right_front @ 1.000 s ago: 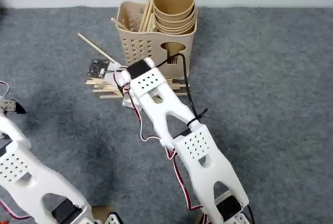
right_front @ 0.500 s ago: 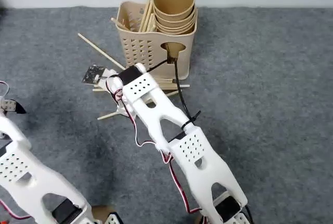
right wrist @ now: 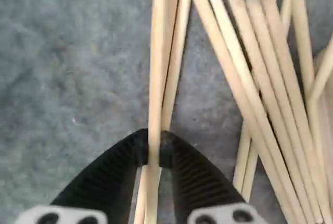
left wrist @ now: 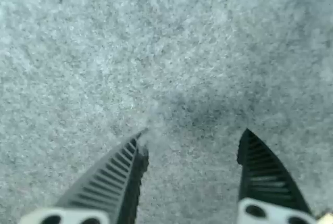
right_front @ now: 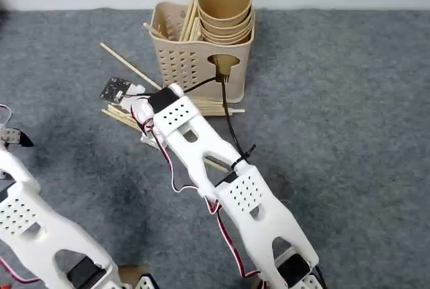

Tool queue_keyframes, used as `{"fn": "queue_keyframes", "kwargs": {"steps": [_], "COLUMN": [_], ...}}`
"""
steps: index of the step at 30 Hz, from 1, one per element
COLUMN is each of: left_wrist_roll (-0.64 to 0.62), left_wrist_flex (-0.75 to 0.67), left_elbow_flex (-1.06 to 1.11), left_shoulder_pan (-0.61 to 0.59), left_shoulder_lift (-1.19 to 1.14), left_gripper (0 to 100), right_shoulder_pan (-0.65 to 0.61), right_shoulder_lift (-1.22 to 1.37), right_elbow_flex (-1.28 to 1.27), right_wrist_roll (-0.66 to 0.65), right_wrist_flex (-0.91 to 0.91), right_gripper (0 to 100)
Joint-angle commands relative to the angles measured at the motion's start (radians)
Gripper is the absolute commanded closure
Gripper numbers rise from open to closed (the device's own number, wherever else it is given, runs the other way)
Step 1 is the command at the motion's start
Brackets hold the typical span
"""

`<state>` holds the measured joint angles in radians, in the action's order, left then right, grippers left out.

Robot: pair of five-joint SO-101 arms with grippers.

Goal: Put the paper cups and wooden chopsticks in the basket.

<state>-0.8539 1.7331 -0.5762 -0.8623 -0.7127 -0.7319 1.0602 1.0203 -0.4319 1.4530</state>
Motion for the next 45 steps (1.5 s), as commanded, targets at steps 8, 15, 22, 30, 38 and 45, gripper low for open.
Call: {"fn": "queue_keyframes", "kwargs": {"steps": [8, 15, 22, 30, 38, 45], "left_wrist_roll": [-0.012, -0.012, -0.012, -0.012, -0.012, -0.012], "left_wrist_flex": [0.020, 0.020, 0.021, 0.021, 0.021, 0.021], "left_elbow_flex": [-0.002, -0.002, -0.002, -0.002, -0.002, -0.002], "left_shoulder_pan": [0.006, 0.009, 0.005, 0.005, 0.005, 0.008], "left_shoulder_lift": [0.060, 0.060, 0.061, 0.064, 0.060, 0.058], "left_gripper": [74, 74, 74, 74, 74, 74], "right_shoulder_pan": [-0.050, -0.151, -0.160, -0.111, -0.044, 0.019], "right_shoulder_lift": [-0.102, -0.228, -0.328, -0.410, -0.487, -0.533], "right_elbow_flex": [0.044, 0.044, 0.046, 0.046, 0.046, 0.046], "right_wrist_roll": [0.009, 0.009, 0.077, 0.221, 0.404, 0.402], "right_wrist_flex": [0.117, 0.170, -0.016, -0.283, -0.659, -0.928], "right_gripper": [99.1, 99.1, 99.1, 99.1, 99.1, 99.1]}}
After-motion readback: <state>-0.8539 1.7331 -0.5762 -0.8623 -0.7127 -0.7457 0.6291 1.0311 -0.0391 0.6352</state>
